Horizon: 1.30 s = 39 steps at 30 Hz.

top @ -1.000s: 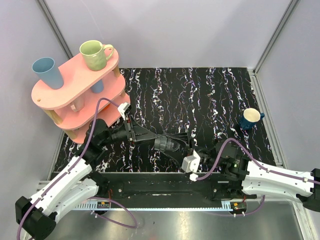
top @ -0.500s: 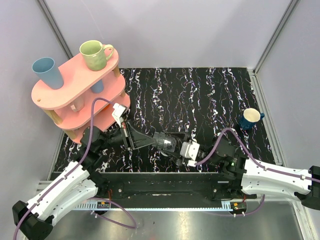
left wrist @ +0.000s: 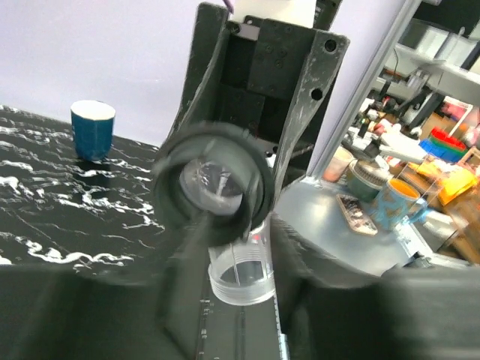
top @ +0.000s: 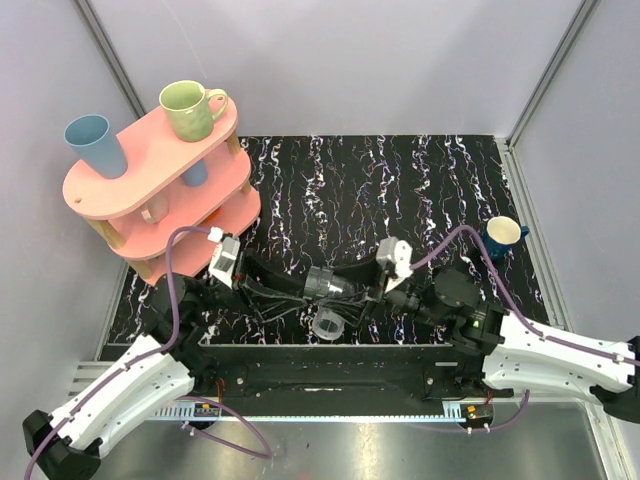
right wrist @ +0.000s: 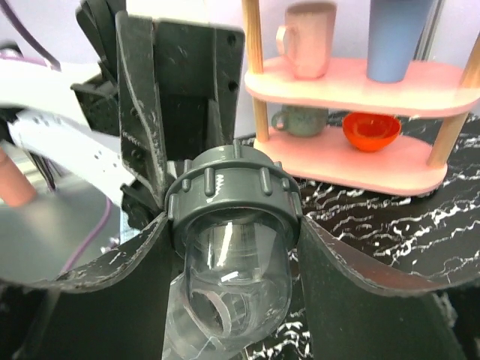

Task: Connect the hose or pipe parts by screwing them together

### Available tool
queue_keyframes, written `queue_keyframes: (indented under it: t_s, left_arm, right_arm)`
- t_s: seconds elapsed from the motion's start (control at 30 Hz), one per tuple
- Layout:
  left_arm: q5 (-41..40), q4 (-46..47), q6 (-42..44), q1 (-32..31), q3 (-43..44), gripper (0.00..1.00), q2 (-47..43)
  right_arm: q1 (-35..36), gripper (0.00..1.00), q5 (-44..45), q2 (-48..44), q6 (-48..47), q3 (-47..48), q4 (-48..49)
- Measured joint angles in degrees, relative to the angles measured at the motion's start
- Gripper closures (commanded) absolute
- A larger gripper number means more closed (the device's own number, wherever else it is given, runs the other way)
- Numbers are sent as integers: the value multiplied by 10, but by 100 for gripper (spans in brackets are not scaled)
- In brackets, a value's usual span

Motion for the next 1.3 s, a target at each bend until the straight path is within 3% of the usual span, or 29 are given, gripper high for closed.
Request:
queue_keyframes:
  t_s: [0.03,0.1,0.23,0.4,0.5,0.57,0.87,1.1,1.17,1.2,1.23,1.3]
  left_arm:
    - [-5,-26,18,-1,7,22,-6]
    - [-21,-79,35,0,22,15,-20]
    - [-68,-167,15,0,56,18,-53]
    - [-130,-261,-71,0,114,12,-44]
    - [-147,-321,-136,0,171,11,0]
    - [-145,-337,-182,0,192,1,27]
    - [-140,-400,-262,0,196,4,64]
    - [-115,-359,-309,0,179,20,94]
    - [-109,-346,-318,0,172,33,101]
    - [-108,-341,-322,0,167,42,101]
    - [-104,-330,-323,0,160,58,101]
    - [-99,-303,-330,0,151,73,100]
  right_arm:
    - [-2,100,1,-6,9,0,3]
    - [-5,100,6,-33,17,-7,20]
    - [-5,100,16,-101,-25,-20,30]
    - [-6,100,-14,-140,-182,-36,35]
    - [-7,100,-49,-137,-286,-52,24]
    - [-6,100,-60,-130,-344,-58,13]
    - [15,100,-60,-82,-513,-90,62]
    - [21,100,-60,-49,-555,-93,86]
    - [23,100,-59,-44,-559,-93,93]
    - [23,100,-59,-42,-559,-93,96]
    - [23,100,-59,-39,-559,-93,99]
    - [24,100,-56,-33,-557,-93,104]
